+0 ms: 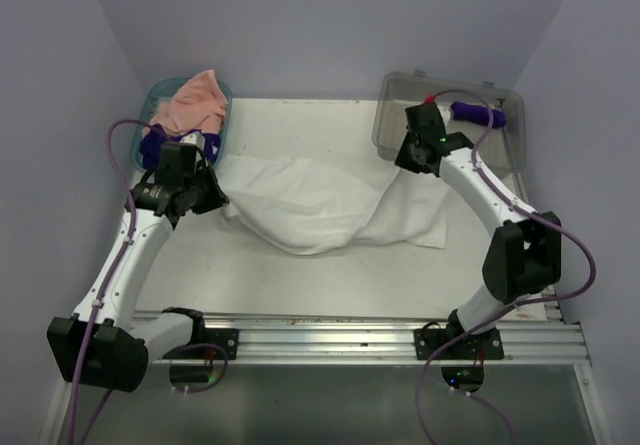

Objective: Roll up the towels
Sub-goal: Flatten the towel

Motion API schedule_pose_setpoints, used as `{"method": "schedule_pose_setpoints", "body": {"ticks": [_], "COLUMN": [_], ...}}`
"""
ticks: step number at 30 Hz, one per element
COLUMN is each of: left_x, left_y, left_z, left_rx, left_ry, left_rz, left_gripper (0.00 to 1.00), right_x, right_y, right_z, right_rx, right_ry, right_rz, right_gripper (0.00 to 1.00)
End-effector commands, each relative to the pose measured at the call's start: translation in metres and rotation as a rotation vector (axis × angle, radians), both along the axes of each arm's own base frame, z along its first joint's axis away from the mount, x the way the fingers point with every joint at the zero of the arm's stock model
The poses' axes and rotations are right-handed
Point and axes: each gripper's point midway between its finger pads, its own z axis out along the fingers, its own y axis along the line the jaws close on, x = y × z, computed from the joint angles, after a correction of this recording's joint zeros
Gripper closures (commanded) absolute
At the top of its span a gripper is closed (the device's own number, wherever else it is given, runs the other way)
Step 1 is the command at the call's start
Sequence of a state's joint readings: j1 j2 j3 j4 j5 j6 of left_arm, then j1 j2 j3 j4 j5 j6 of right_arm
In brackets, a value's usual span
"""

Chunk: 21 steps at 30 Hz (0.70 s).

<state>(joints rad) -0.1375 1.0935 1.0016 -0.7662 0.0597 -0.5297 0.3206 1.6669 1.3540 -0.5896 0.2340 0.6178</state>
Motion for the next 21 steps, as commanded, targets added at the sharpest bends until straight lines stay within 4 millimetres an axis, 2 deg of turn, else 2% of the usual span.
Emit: {"method": "schedule_pose_setpoints", "body": {"ticks": [1, 2, 3, 4, 5, 6, 7, 9, 10, 11, 12, 13, 14, 15, 16, 17, 18, 19, 21], "left_x": [0.049, 0.058, 0.07, 0.08, 0.086, 0.093, 0.096, 0.098, 0.097, 0.096, 0.094, 0.095, 0.094, 0.091, 0.089, 0.085, 0.078, 0.07, 0.053], "left_y": [-0.015, -0.016, -0.016, -0.016, -0.015, -0.014, -0.013, -0.011, -0.01, -0.011, -0.011, -0.012, -0.013, -0.014, -0.013, -0.013, -0.011, -0.011, -0.011], "left_z": [0.089, 0.104, 0.11, 0.149, 0.163, 0.169, 0.206, 0.23, 0.24, 0.242, 0.245, 0.228, 0.219, 0.213, 0.184, 0.172, 0.166, 0.128, 0.101], "left_rx": [-0.06, -0.056, -0.046, -0.042, -0.036, -0.029, -0.031, -0.035, -0.037, -0.042, -0.045, -0.046, -0.052, -0.056, -0.055, -0.054, -0.052, -0.047, -0.054], "left_ry": [-0.232, -0.263, -0.265, -0.35, -0.375, -0.366, -0.45, -0.505, -0.531, -0.536, -0.554, -0.52, -0.503, -0.496, -0.432, -0.409, -0.409, -0.328, -0.282], "left_rz": [-0.059, -0.063, -0.06, -0.067, -0.066, -0.064, -0.064, -0.067, -0.07, -0.078, -0.081, -0.088, -0.093, -0.096, -0.096, -0.096, -0.094, -0.095, -0.102], "left_gripper": [1.0, 1.0, 1.0, 1.0, 1.0, 1.0, 1.0, 1.0, 1.0, 1.0, 1.0, 1.0, 1.0, 1.0, 1.0, 1.0, 1.0, 1.0, 1.0], "right_x": [0.029, 0.031, 0.033, 0.033, 0.03, 0.026, 0.012, -0.007, -0.015, -0.035, -0.041, -0.046, -0.063, -0.071, -0.073, -0.081, -0.098, -0.109, -0.138], "right_y": [-0.024, -0.03, -0.036, -0.049, -0.054, -0.061, -0.072, -0.081, -0.084, -0.087, -0.087, -0.09, -0.095, -0.097, -0.099, -0.101, -0.105, -0.106, -0.109], "right_z": [0.107, 0.126, 0.144, 0.187, 0.21, 0.232, 0.273, 0.305, 0.313, 0.33, 0.328, 0.307, 0.306, 0.294, 0.249, 0.229, 0.221, 0.166, 0.131], "right_rx": [0.076, 0.07, 0.067, 0.069, 0.06, 0.053, 0.042, 0.02, 0.015, 0.019, 0.015, 0.0, 0.002, -0.002, -0.028, -0.028, -0.019, -0.022, 0.009], "right_ry": [-0.24, -0.273, -0.306, -0.389, -0.43, -0.476, -0.563, -0.641, -0.667, -0.717, -0.721, -0.679, -0.692, -0.677, -0.585, -0.551, -0.559, -0.437, -0.385], "right_rz": [-0.063, -0.063, -0.072, -0.098, -0.101, -0.114, -0.141, -0.148, -0.15, -0.139, -0.132, -0.136, -0.156, -0.158, -0.162, -0.175, -0.186, -0.208, -0.243], "right_gripper": [1.0, 1.0, 1.0, 1.0, 1.0, 1.0, 1.0, 1.0, 1.0, 1.0, 1.0, 1.0, 1.0, 1.0, 1.0, 1.0, 1.0, 1.0, 1.0]}}
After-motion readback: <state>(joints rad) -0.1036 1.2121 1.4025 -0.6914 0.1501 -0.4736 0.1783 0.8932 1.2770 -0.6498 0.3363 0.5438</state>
